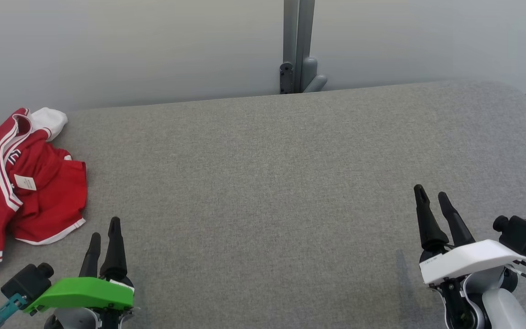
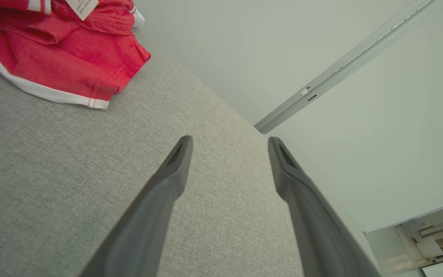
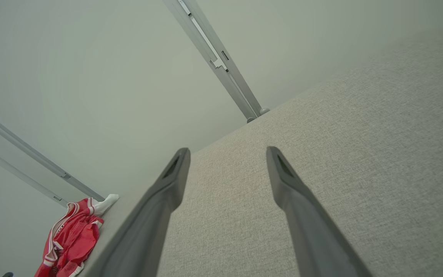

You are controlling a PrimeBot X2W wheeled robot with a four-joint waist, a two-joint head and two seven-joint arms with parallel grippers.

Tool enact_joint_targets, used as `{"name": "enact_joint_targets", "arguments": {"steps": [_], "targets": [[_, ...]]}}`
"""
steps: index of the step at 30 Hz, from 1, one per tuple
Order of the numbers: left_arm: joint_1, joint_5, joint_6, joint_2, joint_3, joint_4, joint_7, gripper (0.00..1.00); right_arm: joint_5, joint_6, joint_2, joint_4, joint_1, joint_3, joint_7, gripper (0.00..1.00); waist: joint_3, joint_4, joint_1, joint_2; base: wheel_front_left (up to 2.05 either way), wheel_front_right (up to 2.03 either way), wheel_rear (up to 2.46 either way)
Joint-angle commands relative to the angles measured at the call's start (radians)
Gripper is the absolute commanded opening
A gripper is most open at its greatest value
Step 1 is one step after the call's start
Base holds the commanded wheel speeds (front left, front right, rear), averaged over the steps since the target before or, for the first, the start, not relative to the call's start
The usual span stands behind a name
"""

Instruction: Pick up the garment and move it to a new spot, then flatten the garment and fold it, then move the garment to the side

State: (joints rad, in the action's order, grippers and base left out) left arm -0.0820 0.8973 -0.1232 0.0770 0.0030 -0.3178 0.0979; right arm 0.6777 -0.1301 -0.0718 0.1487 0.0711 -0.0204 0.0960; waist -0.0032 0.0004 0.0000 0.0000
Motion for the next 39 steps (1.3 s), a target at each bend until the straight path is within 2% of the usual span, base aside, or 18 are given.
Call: {"name": "enact_joint_targets", "arguments": {"steps": [1, 18, 39], "targets": [[-0.022, -0.037, -0.004, 0.01, -0.001, 0.007, 0.009, 1.0, -0.036, -0.001, -0.007, -0.017, 0.011, -0.003, 0.011, 1.0, 0.0, 0.0, 0.0, 0.0, 0.0, 0.0, 0.0], [-0.017, -0.271, -0.007, 0.032, -0.005, 0.008, 0.057, 1.0, -0.241, -0.001, -0.001, -0.023, 0.005, 0.009, 0.059, 1.0, 0.002, -0.004, 0.0, 0.0, 0.0, 0.0, 0.0], [0.002, -0.5, -0.008, 0.062, -0.032, 0.013, 0.106, 1.0, -0.421, -0.001, 0.005, -0.009, 0.001, 0.039, 0.108, 1.0, 0.002, -0.007, 0.0, 0.0, 0.0, 0.0, 0.0]]}}
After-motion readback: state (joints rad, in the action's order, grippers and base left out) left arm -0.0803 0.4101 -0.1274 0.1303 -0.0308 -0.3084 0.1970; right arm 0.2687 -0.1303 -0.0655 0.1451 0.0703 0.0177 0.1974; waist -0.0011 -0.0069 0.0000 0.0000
